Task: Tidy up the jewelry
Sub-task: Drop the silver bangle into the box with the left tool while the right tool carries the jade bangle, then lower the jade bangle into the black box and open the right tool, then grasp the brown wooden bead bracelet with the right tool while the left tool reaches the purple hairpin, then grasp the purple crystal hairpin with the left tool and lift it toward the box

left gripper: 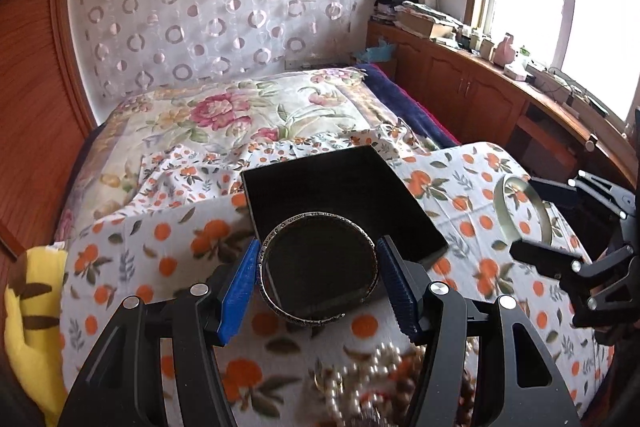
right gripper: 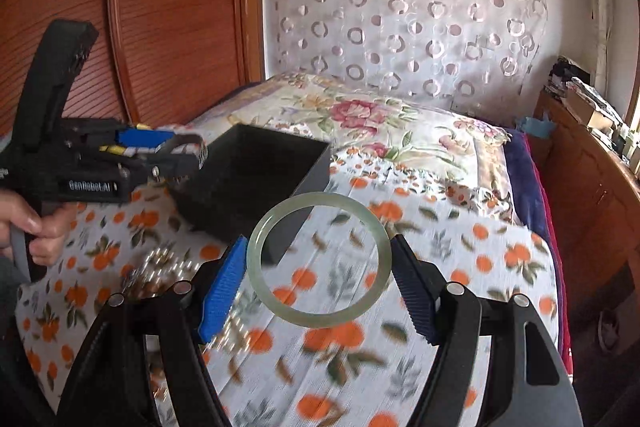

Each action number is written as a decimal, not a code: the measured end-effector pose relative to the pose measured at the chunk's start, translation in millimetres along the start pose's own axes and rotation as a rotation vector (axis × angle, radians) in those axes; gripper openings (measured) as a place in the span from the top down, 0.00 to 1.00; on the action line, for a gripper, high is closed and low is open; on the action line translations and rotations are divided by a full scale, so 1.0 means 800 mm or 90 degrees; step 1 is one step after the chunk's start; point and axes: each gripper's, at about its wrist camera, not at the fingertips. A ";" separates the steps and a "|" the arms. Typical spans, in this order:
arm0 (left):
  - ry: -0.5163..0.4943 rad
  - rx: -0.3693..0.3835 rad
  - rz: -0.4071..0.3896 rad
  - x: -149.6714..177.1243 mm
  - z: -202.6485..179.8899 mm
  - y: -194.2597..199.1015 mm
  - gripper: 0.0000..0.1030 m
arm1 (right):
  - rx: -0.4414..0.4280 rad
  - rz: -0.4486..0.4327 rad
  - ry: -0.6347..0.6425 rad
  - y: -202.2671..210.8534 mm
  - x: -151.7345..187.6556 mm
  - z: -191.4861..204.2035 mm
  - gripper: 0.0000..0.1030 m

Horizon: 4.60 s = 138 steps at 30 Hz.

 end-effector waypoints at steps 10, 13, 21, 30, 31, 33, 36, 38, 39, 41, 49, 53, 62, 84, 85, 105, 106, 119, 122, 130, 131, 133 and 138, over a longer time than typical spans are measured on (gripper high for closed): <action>-0.012 0.019 0.027 -0.013 -0.009 -0.040 0.44 | -0.009 0.000 0.004 -0.038 -0.035 -0.023 0.28; -0.012 0.021 0.025 -0.017 -0.012 -0.042 0.41 | -0.010 0.002 0.003 -0.045 -0.042 -0.026 0.28; 0.006 0.006 -0.010 -0.017 0.011 -0.006 0.34 | -0.030 -0.001 0.019 -0.058 -0.058 -0.012 0.28; 0.061 -0.045 -0.001 0.022 0.076 0.022 0.34 | -0.075 0.028 0.075 -0.096 -0.068 0.043 0.28; 0.065 -0.047 0.000 0.027 0.080 0.024 0.34 | -0.077 0.037 0.082 -0.102 -0.067 0.050 0.28; 0.073 -0.049 0.003 0.037 0.085 0.028 0.34 | -0.078 0.049 0.090 -0.110 -0.064 0.060 0.28; 0.080 -0.042 0.010 0.050 0.087 0.032 0.34 | -0.070 0.066 0.103 -0.118 -0.060 0.072 0.28; 0.080 -0.038 0.015 0.057 0.085 0.034 0.34 | -0.063 0.072 0.102 -0.119 -0.059 0.073 0.27; 0.079 -0.036 0.016 0.061 0.085 0.035 0.34 | -0.060 0.074 0.100 -0.118 -0.059 0.074 0.27; 0.079 -0.032 0.017 0.067 0.082 0.039 0.34 | -0.054 0.074 0.099 -0.117 -0.059 0.074 0.27; 0.077 -0.018 0.020 0.089 0.068 0.052 0.34 | -0.030 0.065 0.100 -0.097 -0.055 0.074 0.24; 0.071 -0.009 0.019 0.098 0.054 0.062 0.34 | -0.028 0.051 0.082 -0.071 -0.045 0.070 0.24; 0.068 -0.002 0.019 0.128 0.038 0.082 0.34 | -0.048 0.059 0.041 -0.022 0.017 0.089 0.45; 0.072 -0.004 0.003 0.173 0.033 0.123 0.34 | -0.099 0.104 0.049 -0.028 0.067 0.189 0.80; 0.072 -0.002 0.004 0.173 0.032 0.122 0.34 | -0.096 0.109 0.053 -0.031 0.070 0.189 0.83; 0.035 0.064 0.051 0.150 -0.011 0.059 0.47 | 0.024 0.008 0.003 0.068 0.047 0.097 0.85; 0.035 0.070 0.053 0.148 -0.012 0.056 0.48 | 0.029 0.007 0.000 0.071 0.049 0.092 0.86; 0.060 0.109 0.066 0.142 -0.008 0.034 0.74 | 0.033 0.012 -0.019 0.074 0.066 0.078 0.85; 0.057 0.107 0.061 0.144 -0.007 0.039 0.81 | 0.031 0.014 -0.020 0.072 0.068 0.079 0.85; 0.045 0.075 0.020 0.140 -0.004 0.070 0.82 | 0.030 0.010 -0.020 0.070 0.068 0.080 0.85; 0.044 0.068 0.012 0.137 -0.003 0.075 0.82 | 0.031 0.008 -0.020 0.071 0.067 0.080 0.85; 0.044 0.060 0.000 0.132 -0.002 0.083 0.82 | 0.031 0.003 -0.019 0.073 0.064 0.080 0.85; 0.039 0.042 -0.025 0.122 0.004 0.100 0.82 | 0.033 -0.010 -0.016 0.079 0.056 0.083 0.85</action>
Point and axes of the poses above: each gripper's, at about its wrist camera, not at the fingertips, and y roughly against the way its jaws point, z to its left, x to its underside, and after that the axes turned 3 degrees about -x, right-handed
